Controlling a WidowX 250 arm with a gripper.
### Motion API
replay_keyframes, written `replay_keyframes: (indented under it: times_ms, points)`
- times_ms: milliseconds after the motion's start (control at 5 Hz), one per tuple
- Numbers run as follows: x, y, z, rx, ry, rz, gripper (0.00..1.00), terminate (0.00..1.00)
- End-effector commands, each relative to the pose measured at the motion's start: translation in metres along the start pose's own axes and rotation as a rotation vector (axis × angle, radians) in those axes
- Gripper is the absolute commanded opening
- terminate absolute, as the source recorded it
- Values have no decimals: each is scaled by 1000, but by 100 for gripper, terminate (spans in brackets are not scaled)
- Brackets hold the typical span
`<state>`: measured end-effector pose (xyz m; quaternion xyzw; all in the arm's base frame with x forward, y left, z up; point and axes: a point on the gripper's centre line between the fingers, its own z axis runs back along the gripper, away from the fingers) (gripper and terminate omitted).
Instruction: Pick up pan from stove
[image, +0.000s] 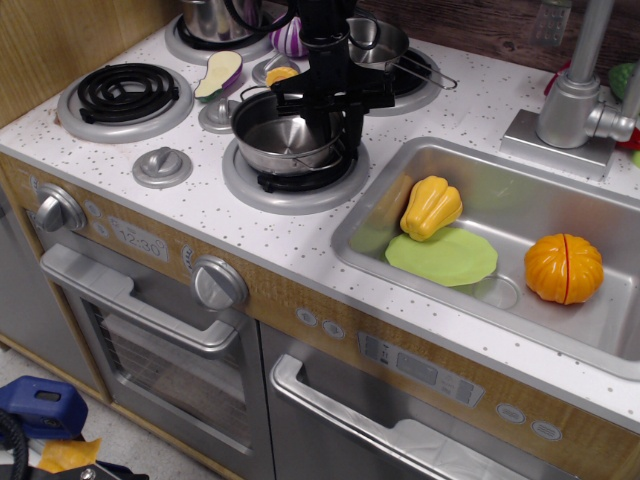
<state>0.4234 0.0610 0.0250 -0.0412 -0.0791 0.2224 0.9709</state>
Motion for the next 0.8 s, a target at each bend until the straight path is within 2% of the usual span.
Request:
replay_keyframes:
  times_ms: [0,400,600]
  points:
    - [14,-10,57,45,-86,-37,0,0]
    - [21,-18,114,152,-122,-73,0,0]
    - [24,-24,126,181,-137,-97,0,100]
